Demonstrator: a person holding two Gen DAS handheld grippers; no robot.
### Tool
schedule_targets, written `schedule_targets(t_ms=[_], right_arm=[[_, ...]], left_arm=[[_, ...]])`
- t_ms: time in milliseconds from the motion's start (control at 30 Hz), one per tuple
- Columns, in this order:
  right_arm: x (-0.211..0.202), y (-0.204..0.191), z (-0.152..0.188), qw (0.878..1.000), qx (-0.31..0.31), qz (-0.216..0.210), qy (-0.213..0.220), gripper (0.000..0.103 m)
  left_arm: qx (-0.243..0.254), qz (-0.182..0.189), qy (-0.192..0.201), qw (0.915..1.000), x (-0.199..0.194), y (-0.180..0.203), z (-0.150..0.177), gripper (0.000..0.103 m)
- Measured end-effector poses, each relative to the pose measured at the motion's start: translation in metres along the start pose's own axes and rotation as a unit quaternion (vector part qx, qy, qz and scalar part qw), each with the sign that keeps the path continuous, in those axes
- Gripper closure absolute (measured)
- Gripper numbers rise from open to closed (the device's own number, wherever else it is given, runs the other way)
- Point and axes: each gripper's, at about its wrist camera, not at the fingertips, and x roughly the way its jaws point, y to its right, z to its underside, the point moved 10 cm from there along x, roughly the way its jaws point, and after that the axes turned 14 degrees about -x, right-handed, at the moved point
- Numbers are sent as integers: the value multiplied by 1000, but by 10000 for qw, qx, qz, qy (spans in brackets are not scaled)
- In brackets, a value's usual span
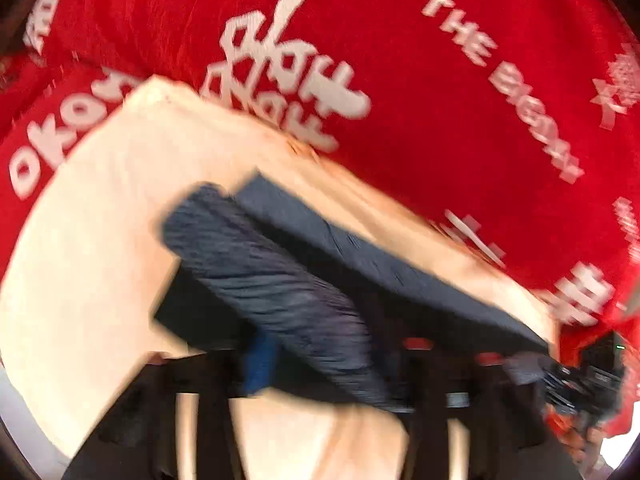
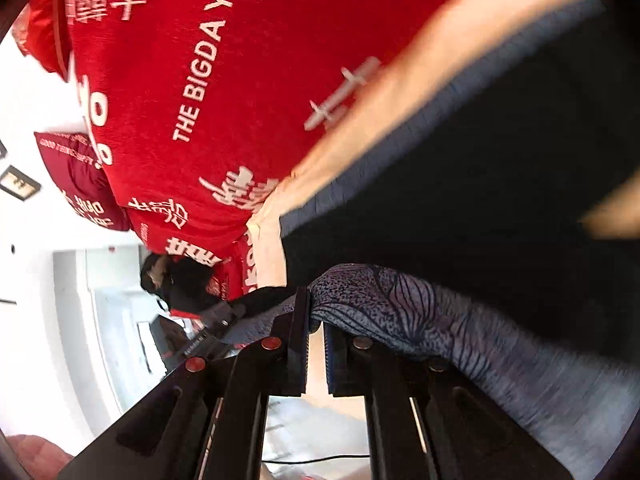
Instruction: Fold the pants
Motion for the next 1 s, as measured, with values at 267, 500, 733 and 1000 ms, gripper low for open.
schedule_targets(t_ms=[267, 500, 733, 1000], right_arm=[[81, 96, -67, 9951, 209, 697, -663, 94], [62, 56, -66, 9931, -476, 731, -787, 28], [76, 27, -41, 9826, -1192, 838, -1155, 30], [21, 67, -61, 9881, -683, 1282, -513, 39]], left_arm=[[33, -1207, 18, 9927, 102, -17, -33, 24], [103, -1243, 678, 9899, 18, -16, -58, 24], [669, -2043, -303, 9761, 86, -39, 11, 24], [1174, -1973, -415, 9724, 47, -9, 45, 22]])
